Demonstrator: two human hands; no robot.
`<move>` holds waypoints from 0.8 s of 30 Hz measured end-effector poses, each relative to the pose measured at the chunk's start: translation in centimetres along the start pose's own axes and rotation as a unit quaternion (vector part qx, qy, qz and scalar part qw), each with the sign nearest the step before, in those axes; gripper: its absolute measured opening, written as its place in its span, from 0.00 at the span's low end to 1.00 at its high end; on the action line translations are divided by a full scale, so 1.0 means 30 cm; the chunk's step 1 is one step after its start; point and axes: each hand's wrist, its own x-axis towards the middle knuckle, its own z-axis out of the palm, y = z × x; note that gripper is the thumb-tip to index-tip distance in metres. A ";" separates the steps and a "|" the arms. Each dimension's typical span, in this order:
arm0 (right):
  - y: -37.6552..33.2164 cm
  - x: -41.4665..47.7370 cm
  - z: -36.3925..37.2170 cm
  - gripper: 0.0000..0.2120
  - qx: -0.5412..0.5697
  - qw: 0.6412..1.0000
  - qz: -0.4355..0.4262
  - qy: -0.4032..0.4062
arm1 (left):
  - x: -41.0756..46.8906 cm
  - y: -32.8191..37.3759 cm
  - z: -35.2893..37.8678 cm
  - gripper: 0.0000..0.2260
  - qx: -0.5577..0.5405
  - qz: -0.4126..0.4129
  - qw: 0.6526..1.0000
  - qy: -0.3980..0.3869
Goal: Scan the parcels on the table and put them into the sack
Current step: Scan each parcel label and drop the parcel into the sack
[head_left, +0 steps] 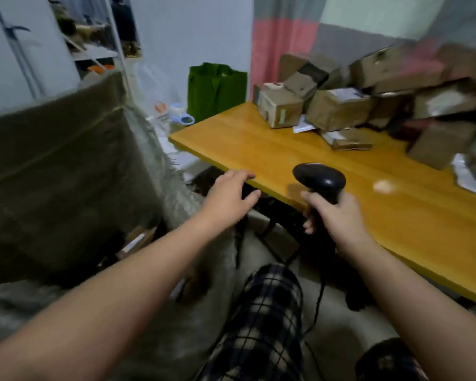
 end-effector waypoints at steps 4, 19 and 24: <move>-0.072 0.065 -0.122 0.05 0.058 0.997 0.021 0.045 | 0.153 0.117 0.112 0.20 -0.017 0.035 0.998 -0.042; -0.317 0.902 -0.254 0.30 -0.060 0.996 -0.046 0.043 | 1.216 0.097 0.108 0.31 0.075 -0.027 0.997 -0.009; -0.321 1.200 -0.207 0.37 -0.190 0.981 -0.009 -0.027 | 1.514 0.034 0.103 0.39 0.139 -0.050 0.988 -0.043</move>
